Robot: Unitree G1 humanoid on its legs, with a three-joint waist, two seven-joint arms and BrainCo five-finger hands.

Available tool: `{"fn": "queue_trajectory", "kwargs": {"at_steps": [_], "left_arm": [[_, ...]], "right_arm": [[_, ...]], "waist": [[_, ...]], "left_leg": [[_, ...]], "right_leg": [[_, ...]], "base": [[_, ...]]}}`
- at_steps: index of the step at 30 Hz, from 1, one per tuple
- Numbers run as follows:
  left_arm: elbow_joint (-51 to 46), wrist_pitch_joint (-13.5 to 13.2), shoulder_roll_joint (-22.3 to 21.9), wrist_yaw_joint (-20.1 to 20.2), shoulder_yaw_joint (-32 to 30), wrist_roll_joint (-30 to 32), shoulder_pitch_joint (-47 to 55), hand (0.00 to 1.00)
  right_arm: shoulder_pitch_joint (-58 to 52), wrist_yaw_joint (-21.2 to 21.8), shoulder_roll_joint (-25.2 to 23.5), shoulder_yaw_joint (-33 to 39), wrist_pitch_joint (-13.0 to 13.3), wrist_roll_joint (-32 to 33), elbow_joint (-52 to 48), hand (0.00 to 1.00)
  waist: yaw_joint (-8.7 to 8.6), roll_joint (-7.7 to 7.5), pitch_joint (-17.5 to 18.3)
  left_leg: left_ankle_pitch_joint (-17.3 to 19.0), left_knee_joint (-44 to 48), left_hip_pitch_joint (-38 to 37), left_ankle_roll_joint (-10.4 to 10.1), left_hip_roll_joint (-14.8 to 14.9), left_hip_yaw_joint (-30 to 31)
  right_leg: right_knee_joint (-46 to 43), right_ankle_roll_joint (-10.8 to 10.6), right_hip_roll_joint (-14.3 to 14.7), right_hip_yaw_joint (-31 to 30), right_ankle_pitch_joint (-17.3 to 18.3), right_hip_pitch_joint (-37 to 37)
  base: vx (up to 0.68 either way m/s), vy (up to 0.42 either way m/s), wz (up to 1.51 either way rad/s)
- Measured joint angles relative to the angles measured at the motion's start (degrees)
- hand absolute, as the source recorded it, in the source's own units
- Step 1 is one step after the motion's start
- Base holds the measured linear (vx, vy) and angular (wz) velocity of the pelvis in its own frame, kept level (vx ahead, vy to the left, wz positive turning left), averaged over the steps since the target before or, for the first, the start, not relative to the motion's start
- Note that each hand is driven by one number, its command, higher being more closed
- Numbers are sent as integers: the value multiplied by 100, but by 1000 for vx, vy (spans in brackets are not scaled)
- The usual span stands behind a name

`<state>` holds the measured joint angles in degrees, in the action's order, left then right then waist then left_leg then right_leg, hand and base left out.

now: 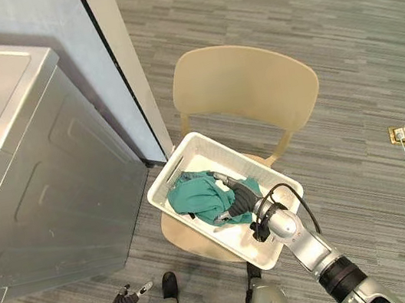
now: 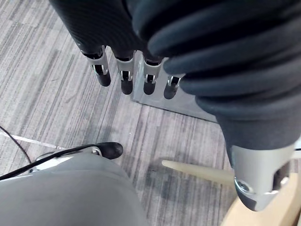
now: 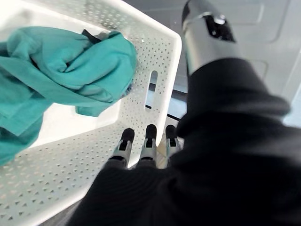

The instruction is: Pick up the laundry basket with both hands and put the clothes into the washing machine.

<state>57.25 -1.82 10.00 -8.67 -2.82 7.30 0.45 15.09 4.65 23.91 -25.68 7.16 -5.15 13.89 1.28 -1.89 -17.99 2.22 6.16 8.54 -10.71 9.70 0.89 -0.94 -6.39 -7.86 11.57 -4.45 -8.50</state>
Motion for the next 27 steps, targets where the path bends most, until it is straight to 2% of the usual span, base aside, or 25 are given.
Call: {"fn": "queue_trajectory", "kwargs": {"at_steps": [4,9,13,20,23,27], "left_arm": [[-123,-18,-21,-36,39,-98,-6,0],[-309,-84,-79,-129,116,-328,-48,0],[-394,-97,-115,-155,273,-446,-78,0],[-506,-129,-84,-273,594,-670,-189,0],[-568,-131,-73,-332,751,-749,-258,0],[-605,-169,-39,-426,956,-806,-529,0]], "right_arm": [[378,-159,12,70,-99,-186,562,0],[1123,-468,34,556,-211,-254,1456,0],[1343,-731,250,948,-338,-411,1944,0],[1513,-1109,260,1267,-441,-461,2824,0],[1633,-1266,229,1276,-418,-586,2913,0],[1938,-1500,223,1320,-359,-748,3333,0]], "waist": [[103,67,-153],[177,265,-725],[277,441,-1001],[277,583,-1087],[246,621,-1106],[273,659,-1124]], "left_leg": [[-96,-11,264,20,-21,137],[-246,-20,490,-2,-73,374],[-364,-35,716,7,-122,506],[-627,-217,1169,7,-193,718],[-704,-215,1359,-3,-225,867],[-822,-237,1602,-29,-281,1174]], "right_leg": [[-5,11,-17,151,-8,-176],[-117,15,-75,347,-6,-299],[-240,21,-126,461,-6,-504],[-554,79,-226,585,30,-1068],[-628,85,-258,702,35,-1207],[-993,126,-361,937,217,-1431]], "base": [[-24,-23,21],[-51,-15,22],[-84,-18,16],[-81,-10,14],[-53,-11,20],[-50,-21,32]]}}
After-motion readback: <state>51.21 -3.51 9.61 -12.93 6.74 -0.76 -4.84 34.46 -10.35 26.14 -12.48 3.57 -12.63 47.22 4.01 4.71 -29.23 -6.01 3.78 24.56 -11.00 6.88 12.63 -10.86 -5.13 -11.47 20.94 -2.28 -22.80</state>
